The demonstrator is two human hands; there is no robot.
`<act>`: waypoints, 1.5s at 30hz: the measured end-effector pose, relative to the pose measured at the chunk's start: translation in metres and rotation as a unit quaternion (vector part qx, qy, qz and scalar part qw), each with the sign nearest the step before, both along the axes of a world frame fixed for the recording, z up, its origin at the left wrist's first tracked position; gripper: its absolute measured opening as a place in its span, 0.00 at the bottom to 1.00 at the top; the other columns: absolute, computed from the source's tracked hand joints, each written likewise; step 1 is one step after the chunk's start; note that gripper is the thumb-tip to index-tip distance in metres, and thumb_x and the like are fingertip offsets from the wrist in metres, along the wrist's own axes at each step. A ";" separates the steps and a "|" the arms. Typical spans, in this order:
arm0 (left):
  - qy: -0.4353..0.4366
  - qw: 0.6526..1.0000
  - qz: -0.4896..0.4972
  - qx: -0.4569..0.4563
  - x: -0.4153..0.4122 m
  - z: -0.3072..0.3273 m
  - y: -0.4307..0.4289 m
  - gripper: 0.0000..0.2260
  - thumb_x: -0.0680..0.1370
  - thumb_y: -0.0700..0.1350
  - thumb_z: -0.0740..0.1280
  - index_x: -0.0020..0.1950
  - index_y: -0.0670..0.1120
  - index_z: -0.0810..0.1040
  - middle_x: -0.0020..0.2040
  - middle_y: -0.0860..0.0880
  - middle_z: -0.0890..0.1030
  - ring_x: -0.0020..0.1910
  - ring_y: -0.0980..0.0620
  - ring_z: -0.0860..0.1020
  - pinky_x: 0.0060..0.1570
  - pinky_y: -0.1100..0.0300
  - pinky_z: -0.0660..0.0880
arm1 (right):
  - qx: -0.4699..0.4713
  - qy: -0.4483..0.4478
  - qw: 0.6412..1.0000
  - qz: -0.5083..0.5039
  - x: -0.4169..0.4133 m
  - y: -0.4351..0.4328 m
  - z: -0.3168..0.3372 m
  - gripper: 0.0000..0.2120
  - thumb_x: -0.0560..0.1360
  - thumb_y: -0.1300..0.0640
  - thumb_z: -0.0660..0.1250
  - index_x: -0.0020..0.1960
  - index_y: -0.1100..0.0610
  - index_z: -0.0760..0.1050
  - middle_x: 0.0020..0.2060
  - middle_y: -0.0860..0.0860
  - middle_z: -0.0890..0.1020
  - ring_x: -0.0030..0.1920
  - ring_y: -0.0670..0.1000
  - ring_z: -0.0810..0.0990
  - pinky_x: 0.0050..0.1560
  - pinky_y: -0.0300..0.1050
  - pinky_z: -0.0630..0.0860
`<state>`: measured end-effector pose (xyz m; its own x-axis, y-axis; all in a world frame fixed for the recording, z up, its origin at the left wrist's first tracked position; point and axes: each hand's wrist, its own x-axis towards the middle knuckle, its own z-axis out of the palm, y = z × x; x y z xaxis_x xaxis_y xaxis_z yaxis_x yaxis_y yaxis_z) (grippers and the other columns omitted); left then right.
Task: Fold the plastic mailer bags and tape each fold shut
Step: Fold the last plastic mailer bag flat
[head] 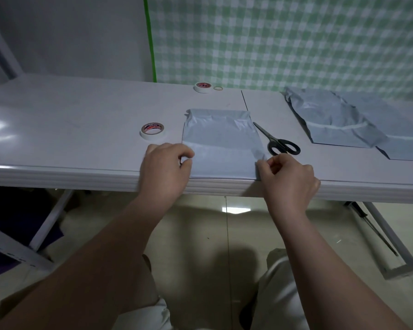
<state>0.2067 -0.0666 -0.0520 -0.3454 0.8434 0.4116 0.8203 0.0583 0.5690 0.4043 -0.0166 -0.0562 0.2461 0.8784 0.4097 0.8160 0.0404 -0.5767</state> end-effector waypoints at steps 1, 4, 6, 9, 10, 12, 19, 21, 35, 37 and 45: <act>0.011 1.000 0.001 -0.007 -0.001 -0.001 0.001 0.09 0.76 0.42 0.66 0.54 0.50 0.82 0.47 0.51 0.81 0.54 0.46 0.72 0.51 0.58 0.67 | 0.006 -0.002 1.000 -0.001 0.000 -0.001 0.001 0.06 0.73 0.50 0.65 0.40 0.50 0.76 0.33 0.46 0.77 0.44 0.53 0.68 0.46 0.45 0.56; 0.032 0.999 0.003 -0.024 -0.003 -0.004 0.004 0.12 0.76 0.42 0.65 0.58 0.48 0.82 0.56 0.49 0.81 0.58 0.44 0.73 0.56 0.57 0.66 | 0.043 -0.031 0.999 -0.010 -0.002 -0.003 0.003 0.05 0.73 0.53 0.66 0.48 0.51 0.76 0.40 0.50 0.80 0.46 0.53 0.67 0.45 0.44 0.54; 0.052 0.998 0.001 -0.032 -0.003 -0.004 0.005 0.12 0.77 0.43 0.64 0.59 0.48 0.81 0.59 0.49 0.80 0.60 0.43 0.72 0.58 0.56 0.66 | 0.074 -0.090 0.993 -0.007 -0.005 -0.001 0.005 0.10 0.71 0.58 0.67 0.52 0.52 0.77 0.46 0.51 0.81 0.50 0.57 0.70 0.46 0.46 0.55; 0.062 0.997 0.008 -0.048 -0.001 -0.002 0.004 0.14 0.78 0.43 0.62 0.64 0.48 0.78 0.65 0.52 0.77 0.62 0.44 0.69 0.61 0.56 0.65 | 0.109 -0.141 0.982 0.067 -0.021 0.007 0.011 0.14 0.64 0.65 0.70 0.48 0.53 0.80 0.45 0.54 0.81 0.48 0.61 0.75 0.45 0.48 0.63; 0.065 0.997 0.006 -0.049 0.000 -0.002 0.004 0.15 0.79 0.43 0.62 0.64 0.47 0.78 0.65 0.52 0.76 0.62 0.43 0.69 0.61 0.56 0.65 | 0.125 -0.152 0.974 0.108 -0.027 0.009 0.014 0.13 0.63 0.65 0.71 0.46 0.54 0.81 0.43 0.55 0.82 0.45 0.62 0.76 0.43 0.49 0.66; 0.068 0.997 0.001 -0.036 -0.001 -0.004 0.003 0.15 0.78 0.43 0.62 0.64 0.46 0.78 0.64 0.51 0.77 0.61 0.42 0.70 0.60 0.54 0.67 | 0.109 -0.161 0.963 0.186 -0.043 0.013 0.023 0.11 0.66 0.63 0.70 0.48 0.54 0.82 0.44 0.55 0.82 0.46 0.62 0.77 0.44 0.50 0.68; 0.057 0.998 -0.014 0.036 -0.001 -0.007 0.002 0.19 0.71 0.43 0.64 0.62 0.42 0.79 0.60 0.47 0.80 0.55 0.42 0.75 0.55 0.54 0.70 | -0.133 -0.113 0.895 0.411 -0.088 0.044 0.041 0.19 0.77 0.58 0.61 0.67 0.52 0.72 0.62 0.50 0.78 0.63 0.53 0.73 0.65 0.51 0.68; 0.049 0.997 -0.021 0.048 -0.001 -0.007 0.002 0.20 0.71 0.43 0.65 0.63 0.43 0.78 0.61 0.49 0.79 0.55 0.44 0.75 0.56 0.57 0.68 | -0.170 -0.087 0.875 0.445 -0.091 0.049 0.046 0.16 0.77 0.58 0.62 0.64 0.53 0.75 0.57 0.47 0.79 0.59 0.49 0.76 0.63 0.43 0.69; 0.033 0.998 0.000 0.055 0.001 -0.007 0.001 0.22 0.71 0.42 0.69 0.64 0.41 0.76 0.59 0.46 0.79 0.54 0.44 0.75 0.53 0.57 0.67 | -0.251 0.017 0.841 0.479 -0.095 0.055 0.057 0.11 0.68 0.65 0.70 0.47 0.53 0.79 0.37 0.47 0.77 0.38 0.46 0.76 0.42 0.38 0.72; 0.032 0.998 0.001 0.056 0.002 -0.007 0.000 0.22 0.70 0.42 0.69 0.64 0.41 0.76 0.59 0.45 0.78 0.53 0.44 0.75 0.53 0.57 0.66 | -0.259 -0.017 0.834 0.486 -0.097 0.055 0.061 0.10 0.69 0.66 0.70 0.46 0.53 0.80 0.32 0.45 0.73 0.33 0.43 0.72 0.37 0.34 0.68; -0.021 0.997 0.014 0.075 0.006 -0.003 -0.003 0.16 0.70 0.39 0.73 0.55 0.42 0.73 0.49 0.47 0.78 0.48 0.46 0.74 0.46 0.52 0.70 | -0.258 -0.008 0.833 0.490 -0.099 0.061 0.064 0.11 0.68 0.65 0.73 0.35 0.52 0.75 0.31 0.46 0.76 0.32 0.44 0.74 0.38 0.37 0.71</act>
<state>0.2124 -0.0691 -0.0551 -0.3879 0.7634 0.5164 0.7951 -0.0063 0.6065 0.3055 0.0449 0.0079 -0.6936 0.7149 -0.0886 0.5458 0.4412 -0.7124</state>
